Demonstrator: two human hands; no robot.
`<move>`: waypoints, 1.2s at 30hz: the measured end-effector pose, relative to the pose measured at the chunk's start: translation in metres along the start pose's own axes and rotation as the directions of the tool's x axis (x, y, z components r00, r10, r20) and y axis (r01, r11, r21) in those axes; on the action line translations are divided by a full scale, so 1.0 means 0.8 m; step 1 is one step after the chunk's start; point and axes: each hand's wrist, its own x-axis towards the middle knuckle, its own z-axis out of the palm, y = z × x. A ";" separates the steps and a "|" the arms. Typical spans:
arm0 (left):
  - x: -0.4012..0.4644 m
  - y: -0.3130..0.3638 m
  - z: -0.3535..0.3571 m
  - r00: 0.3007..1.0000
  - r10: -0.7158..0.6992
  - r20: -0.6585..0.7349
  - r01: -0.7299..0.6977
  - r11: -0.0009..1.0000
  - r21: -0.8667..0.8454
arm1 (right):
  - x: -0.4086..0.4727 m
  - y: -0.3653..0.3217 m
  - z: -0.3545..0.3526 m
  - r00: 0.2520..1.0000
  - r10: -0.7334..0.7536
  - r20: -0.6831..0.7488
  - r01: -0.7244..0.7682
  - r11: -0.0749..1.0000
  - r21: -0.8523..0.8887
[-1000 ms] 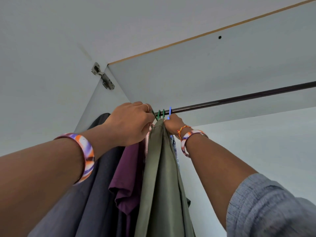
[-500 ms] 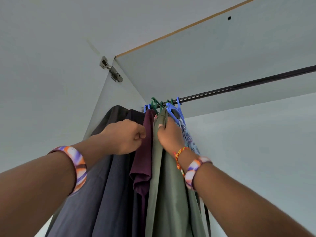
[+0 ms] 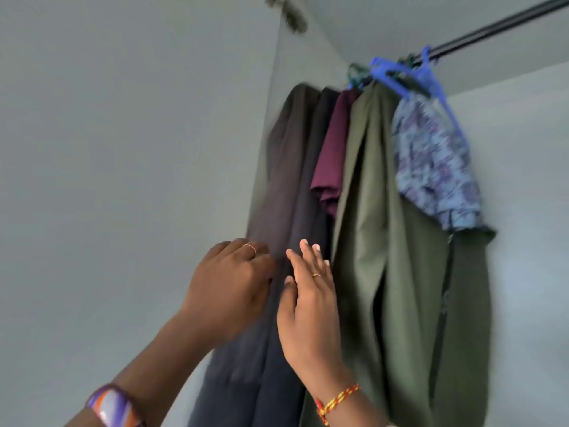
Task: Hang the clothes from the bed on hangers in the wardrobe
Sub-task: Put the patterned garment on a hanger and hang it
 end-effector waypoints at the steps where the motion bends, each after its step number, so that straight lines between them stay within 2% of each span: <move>1: -0.030 -0.001 -0.004 1.000 -0.020 0.002 0.020 1.000 0.018 | -0.026 -0.010 0.008 1.000 -0.009 0.019 0.009 0.999 0.035; 3: -0.092 -0.009 -0.015 0.998 -0.050 0.037 0.047 0.996 0.077 | -0.079 -0.036 0.024 0.996 0.000 0.094 -0.012 0.992 0.125; 6: -0.186 -0.030 -0.044 0.977 -0.135 0.165 0.105 0.978 0.178 | -0.157 -0.084 0.040 0.966 0.012 0.258 -0.069 0.974 0.216; 11: -0.359 -0.053 -0.128 0.886 -0.276 0.372 0.169 0.940 0.296 | -0.296 -0.193 0.060 0.871 -0.051 0.489 -0.129 0.936 0.328; 15: -0.541 -0.060 -0.226 0.764 -0.425 0.486 0.225 0.881 0.417 | -0.434 -0.321 0.055 0.787 -0.127 0.604 -0.213 0.863 0.459; 18: -0.687 -0.054 -0.329 0.605 -0.546 0.580 0.225 0.815 0.533 | -0.540 -0.428 0.045 0.707 -0.299 0.640 -0.197 0.787 0.585; 21: -0.814 -0.046 -0.463 0.372 -0.715 0.593 0.271 0.694 0.667 | -0.630 -0.553 0.036 0.608 -0.480 0.632 -0.142 0.718 0.681; 23: -0.875 -0.037 -0.557 0.241 -0.834 0.496 0.333 0.551 0.765 | -0.676 -0.644 0.027 0.540 -0.602 0.588 -0.089 0.654 0.751; 26: -0.940 -0.018 -0.689 0.041 -0.942 0.333 0.332 0.327 0.885 | -0.729 -0.774 -0.003 0.412 -0.796 0.444 0.027 0.497 0.867; 29: -0.981 0.006 -0.788 -0.095 -0.973 0.212 0.274 0.179 0.945 | -0.754 -0.877 -0.036 0.250 -0.933 0.261 0.129 0.299 0.945; 32: -1.017 0.022 -0.856 -0.224 -0.967 0.122 0.229 0.069 0.971 | -0.766 -0.965 -0.058 0.124 -0.982 0.145 0.124 0.160 0.979; 34: -1.042 0.027 -0.892 -0.287 -0.955 0.080 0.215 0.017 0.976 | -0.773 -1.021 -0.066 0.037 -0.994 0.101 0.091 0.104 0.990; 36: -1.070 0.022 -0.926 -0.338 -0.941 0.036 0.195 -0.033 0.980 | -0.787 -1.075 -0.065 -0.071 -0.997 -0.003 0.083 -0.009 0.997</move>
